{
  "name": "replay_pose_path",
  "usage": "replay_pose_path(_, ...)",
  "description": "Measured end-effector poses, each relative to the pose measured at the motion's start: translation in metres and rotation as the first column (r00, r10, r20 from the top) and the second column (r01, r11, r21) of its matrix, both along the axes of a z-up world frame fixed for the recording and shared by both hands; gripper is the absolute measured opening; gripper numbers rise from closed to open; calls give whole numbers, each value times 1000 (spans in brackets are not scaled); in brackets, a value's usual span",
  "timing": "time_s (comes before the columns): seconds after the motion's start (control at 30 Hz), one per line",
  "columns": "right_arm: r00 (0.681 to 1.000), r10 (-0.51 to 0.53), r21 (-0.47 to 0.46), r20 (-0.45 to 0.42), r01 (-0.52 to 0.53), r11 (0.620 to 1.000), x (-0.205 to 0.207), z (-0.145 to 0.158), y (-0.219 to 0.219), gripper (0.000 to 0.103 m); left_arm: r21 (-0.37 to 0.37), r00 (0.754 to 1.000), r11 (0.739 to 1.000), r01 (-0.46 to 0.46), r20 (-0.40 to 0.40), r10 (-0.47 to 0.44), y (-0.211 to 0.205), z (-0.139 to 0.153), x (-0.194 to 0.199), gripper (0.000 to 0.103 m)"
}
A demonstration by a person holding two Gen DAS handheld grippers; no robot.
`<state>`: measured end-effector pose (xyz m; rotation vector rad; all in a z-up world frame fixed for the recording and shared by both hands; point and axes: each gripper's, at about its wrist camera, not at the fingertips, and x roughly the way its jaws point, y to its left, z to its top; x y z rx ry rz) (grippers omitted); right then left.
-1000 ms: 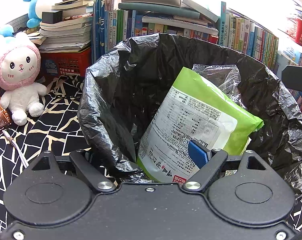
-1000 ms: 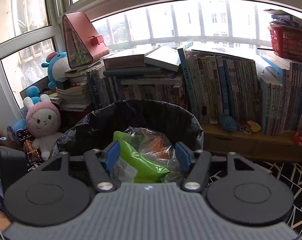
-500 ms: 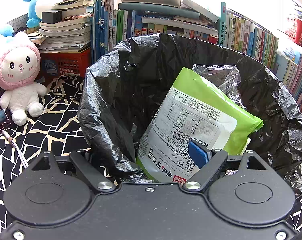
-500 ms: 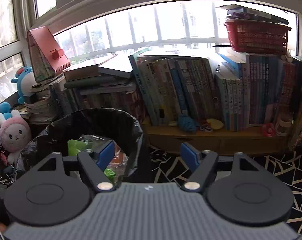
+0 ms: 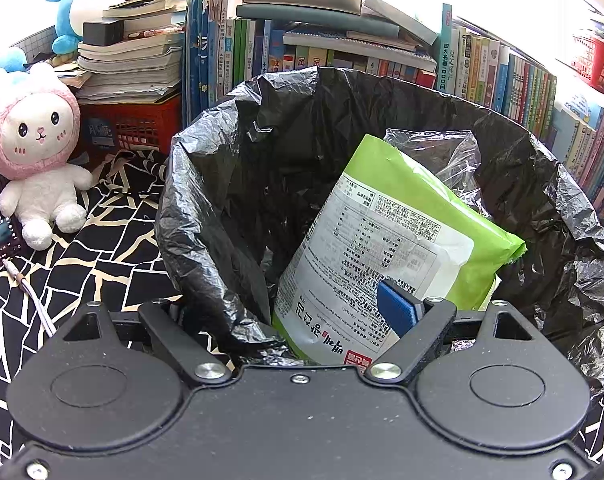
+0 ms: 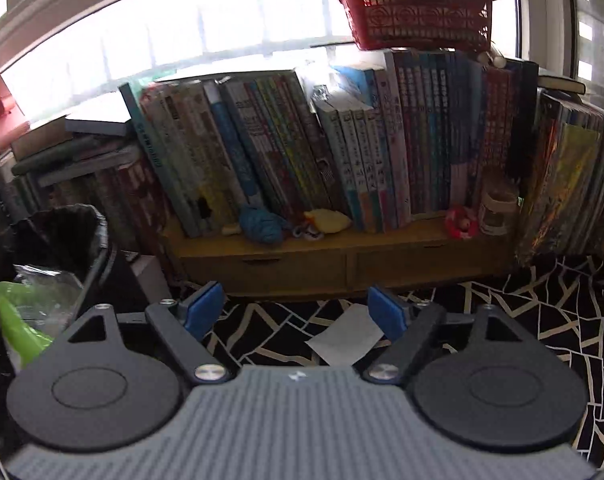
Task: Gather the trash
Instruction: 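Move the right gripper to the white paper sheet on the mat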
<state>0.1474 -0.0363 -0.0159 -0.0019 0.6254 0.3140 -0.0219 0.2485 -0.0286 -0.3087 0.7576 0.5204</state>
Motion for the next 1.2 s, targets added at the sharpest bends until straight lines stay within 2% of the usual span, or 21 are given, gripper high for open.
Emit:
replay_pose_path(0.3, 989, -119, -72, -85, 113, 991, 58, -70, 1, 89, -1, 1000, 1000, 6, 3, -6, 1, 0, -2, 86)
replay_pose_path(0.6, 968, -175, -154, -179, 148, 977, 87, -130, 8, 93, -12, 1000, 1000, -5, 14, 5, 1, 0, -3, 86)
replay_pose_path(0.9, 963, -160, -186, -219, 120, 975, 101, -159, 16, 102, -14, 1000, 1000, -9, 16, 9, 2, 0, -3, 86)
replay_pose_path(1.07, 945, -148, -175, -293, 99, 980, 105, -178, 19, 103, -14, 1000, 1000, -15, 20, 15, 2, 0, -2, 86)
replay_pose_path(1.2, 958, -132, -185, -253, 86, 979, 101, -181, 23, 103, -13, 1000, 1000, -12, 22, 13, 2, 0, -3, 86)
